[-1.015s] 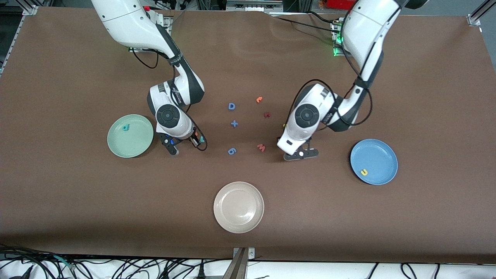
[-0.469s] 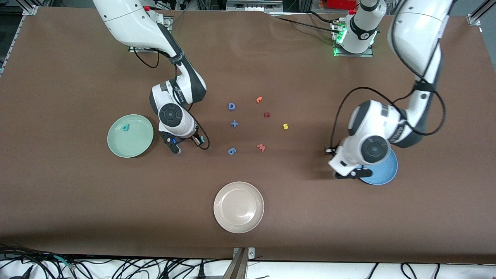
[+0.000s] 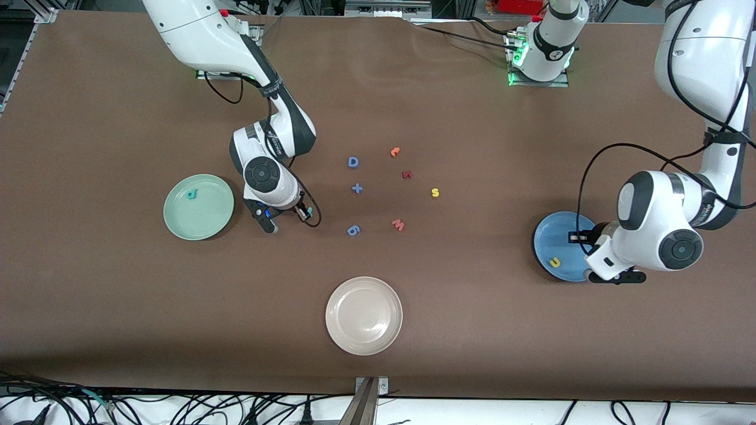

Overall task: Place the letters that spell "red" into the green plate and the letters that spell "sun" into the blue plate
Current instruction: 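Place the green s on the blue plate with the left gripper, then place the e on the green plate while the left gripper grasps the s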

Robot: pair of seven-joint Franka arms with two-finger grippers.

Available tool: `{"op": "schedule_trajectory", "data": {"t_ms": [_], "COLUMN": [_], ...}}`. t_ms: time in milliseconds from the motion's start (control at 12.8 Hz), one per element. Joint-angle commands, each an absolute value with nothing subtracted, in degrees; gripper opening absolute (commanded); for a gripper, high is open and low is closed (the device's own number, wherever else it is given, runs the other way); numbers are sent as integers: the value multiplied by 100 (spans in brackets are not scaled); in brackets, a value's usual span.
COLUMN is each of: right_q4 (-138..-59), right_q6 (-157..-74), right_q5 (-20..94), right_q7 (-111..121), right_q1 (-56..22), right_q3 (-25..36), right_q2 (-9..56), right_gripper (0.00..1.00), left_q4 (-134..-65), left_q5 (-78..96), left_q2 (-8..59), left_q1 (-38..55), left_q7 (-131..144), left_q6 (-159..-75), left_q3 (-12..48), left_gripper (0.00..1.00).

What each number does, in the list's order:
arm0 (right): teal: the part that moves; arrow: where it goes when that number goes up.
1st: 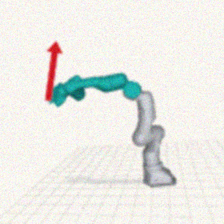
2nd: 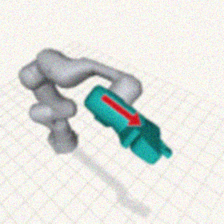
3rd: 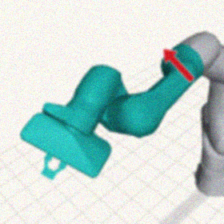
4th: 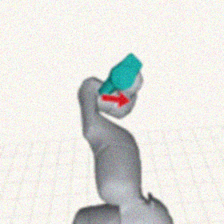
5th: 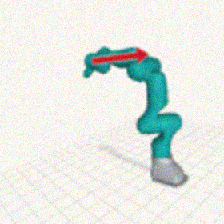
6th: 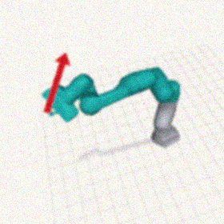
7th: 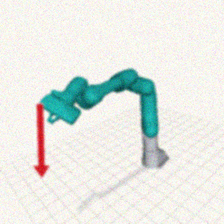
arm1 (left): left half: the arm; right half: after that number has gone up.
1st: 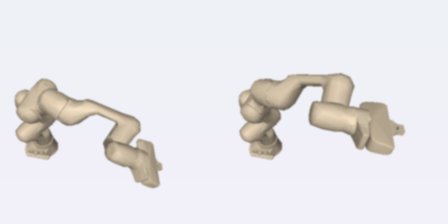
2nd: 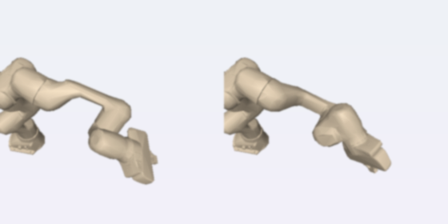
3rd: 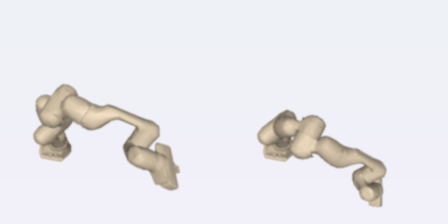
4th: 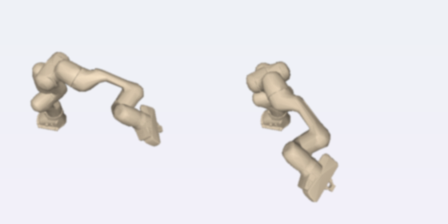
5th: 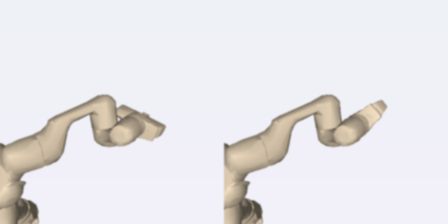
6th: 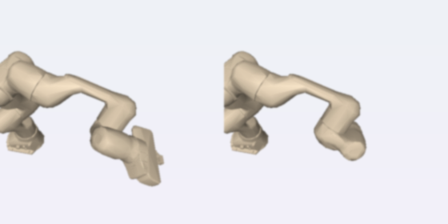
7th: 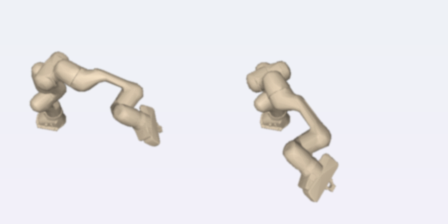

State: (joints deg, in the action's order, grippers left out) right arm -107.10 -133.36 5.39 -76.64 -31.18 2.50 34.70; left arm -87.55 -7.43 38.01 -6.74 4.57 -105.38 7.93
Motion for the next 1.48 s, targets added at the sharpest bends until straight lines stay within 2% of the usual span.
{"op": "schedule_trajectory", "data": {"t_ms": [0,78,234,312,625,781,937,1171,1327,1406], "right_q4": [-10793,-10793,-10784,-10784,-10767,-10653,-10538,-10538,-10538,-10538], "right_q6": [-13289,-13289,-13289,-13289,-13272,-12826,-12342,-11823,-11419,-11269], "right_q5": [615,615,615,615,615,606,606,606,606,606], "right_q7": [-7717,-7717,-7691,-7682,-7690,-7603,-7437,-6840,-6200,-5857], "right_q1": [-3138,-3138,-3138,-3138,-3138,-3094,-3006,-2717,-2558,-2549], "right_q3": [229,229,229,229,237,272,299,395,596,772], "right_q2": [3489,3481,3480,3480,3437,3253,3025,2664,2479,2426], "right_gripper": [42,38,12,6,5,5,5,5,5,5], "left_q4": [-8701,-8701,-8710,-8710,-8797,-8981,-9524,-10772,-11073,-11170], "left_q5": [-1019,-1011,-993,-932,-484,-501,-571,-571,-589,-685], "left_q2": [3929,3894,3885,3885,3832,3762,3561,2972,2935,2936], "left_q1": [-677,-685,-694,-642,-527,-527,-527,-527,-449,-179], "left_q7": [413,404,413,474,1097,1754,2231,2634,3589,4099], "left_q6": [-10520,-10512,-10503,-10503,-10582,-10765,-11334,-12416,-12795,-12962], "left_q3": [870,870,888,914,1448,1949,2293,2574,2951,2953], "left_gripper": [78,100,100,100,100,100,100,100,100,100]}}
